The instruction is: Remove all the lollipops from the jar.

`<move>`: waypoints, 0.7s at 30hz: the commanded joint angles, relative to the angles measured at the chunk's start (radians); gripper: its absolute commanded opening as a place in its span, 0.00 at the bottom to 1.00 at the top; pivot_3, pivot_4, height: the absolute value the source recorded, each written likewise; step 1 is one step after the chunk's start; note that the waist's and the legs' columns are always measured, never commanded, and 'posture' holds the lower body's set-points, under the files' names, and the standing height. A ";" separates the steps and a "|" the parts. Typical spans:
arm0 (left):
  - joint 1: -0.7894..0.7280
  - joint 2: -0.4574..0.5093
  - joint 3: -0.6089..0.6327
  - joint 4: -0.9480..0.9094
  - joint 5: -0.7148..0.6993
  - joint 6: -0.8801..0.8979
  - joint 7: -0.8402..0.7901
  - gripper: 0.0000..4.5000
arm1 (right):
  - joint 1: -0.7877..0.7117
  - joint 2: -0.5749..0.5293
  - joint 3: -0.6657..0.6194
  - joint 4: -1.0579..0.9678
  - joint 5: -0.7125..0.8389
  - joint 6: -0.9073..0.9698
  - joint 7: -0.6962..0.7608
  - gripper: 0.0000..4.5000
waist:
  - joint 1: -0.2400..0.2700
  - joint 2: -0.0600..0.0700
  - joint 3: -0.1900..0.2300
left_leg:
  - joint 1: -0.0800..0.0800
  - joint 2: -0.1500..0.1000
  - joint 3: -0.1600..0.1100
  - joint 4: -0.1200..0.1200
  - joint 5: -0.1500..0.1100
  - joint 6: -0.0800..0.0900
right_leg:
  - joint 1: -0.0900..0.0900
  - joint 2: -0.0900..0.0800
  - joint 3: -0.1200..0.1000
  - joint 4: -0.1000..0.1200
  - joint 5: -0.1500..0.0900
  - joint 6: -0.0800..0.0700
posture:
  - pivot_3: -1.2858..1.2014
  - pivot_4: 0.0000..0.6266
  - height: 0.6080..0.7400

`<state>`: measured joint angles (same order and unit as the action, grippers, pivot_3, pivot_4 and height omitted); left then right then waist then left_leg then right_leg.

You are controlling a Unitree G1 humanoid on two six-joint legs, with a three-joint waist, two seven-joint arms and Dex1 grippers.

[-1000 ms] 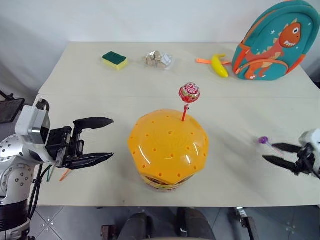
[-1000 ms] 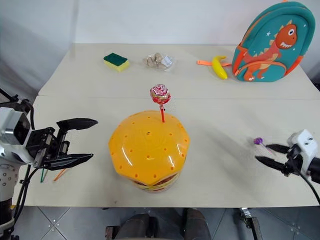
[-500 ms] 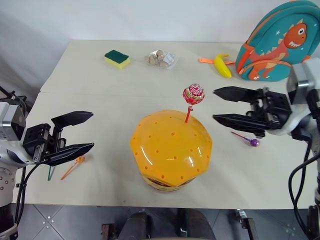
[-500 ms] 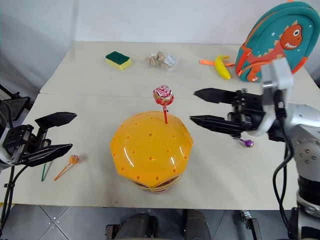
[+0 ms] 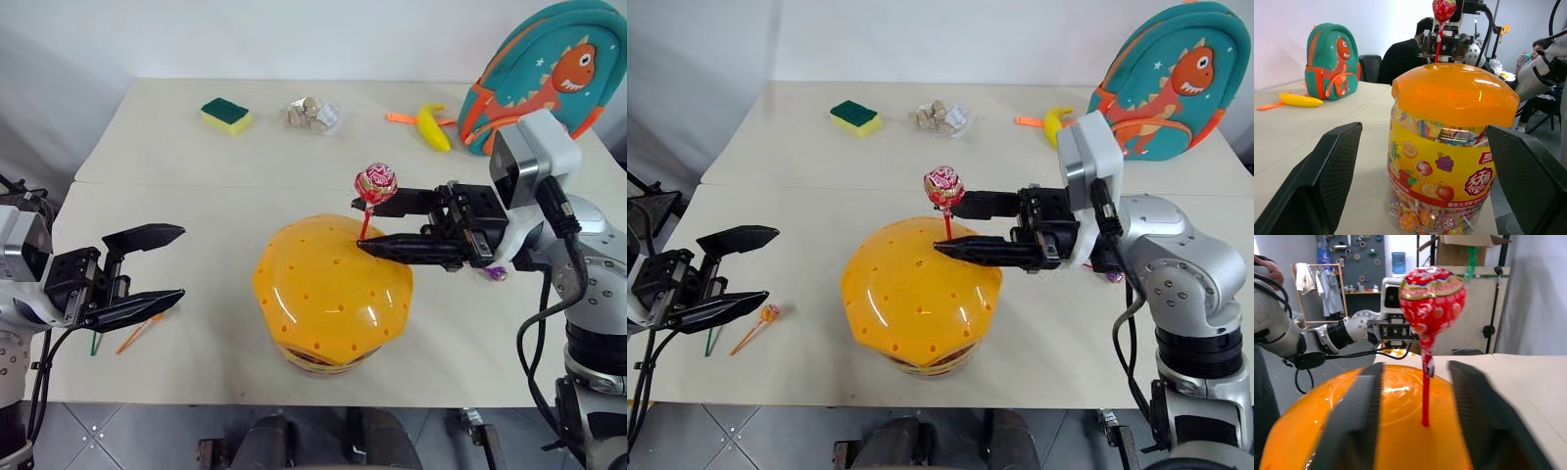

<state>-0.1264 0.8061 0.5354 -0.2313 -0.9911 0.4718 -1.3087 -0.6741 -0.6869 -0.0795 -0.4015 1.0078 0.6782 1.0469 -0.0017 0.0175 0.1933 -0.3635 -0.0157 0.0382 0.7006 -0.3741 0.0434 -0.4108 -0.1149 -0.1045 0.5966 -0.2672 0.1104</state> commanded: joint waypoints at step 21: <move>-0.088 -0.005 -0.152 -0.046 0.070 -0.076 -0.063 0.95 | 0.456 -0.509 -0.329 0.526 -0.447 -0.222 0.059 0.01 | 0.022 -0.003 -0.002 | -0.003 -0.002 0.004 0.000 0.000 0.003 | -0.001 0.002 -0.001 -0.002 0.001 0.002 | 0.52 0.24 1.00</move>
<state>-0.2164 0.7940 0.3822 -0.2464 -0.9321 0.4219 -1.3564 -0.2216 -1.1651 -0.3917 0.1074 0.6245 0.5222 1.0995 0.0202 0.0147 0.1918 -0.3667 -0.0184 0.0437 0.7005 -0.3730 0.0476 -0.4120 -0.1129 -0.1059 0.5946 -0.2657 0.1131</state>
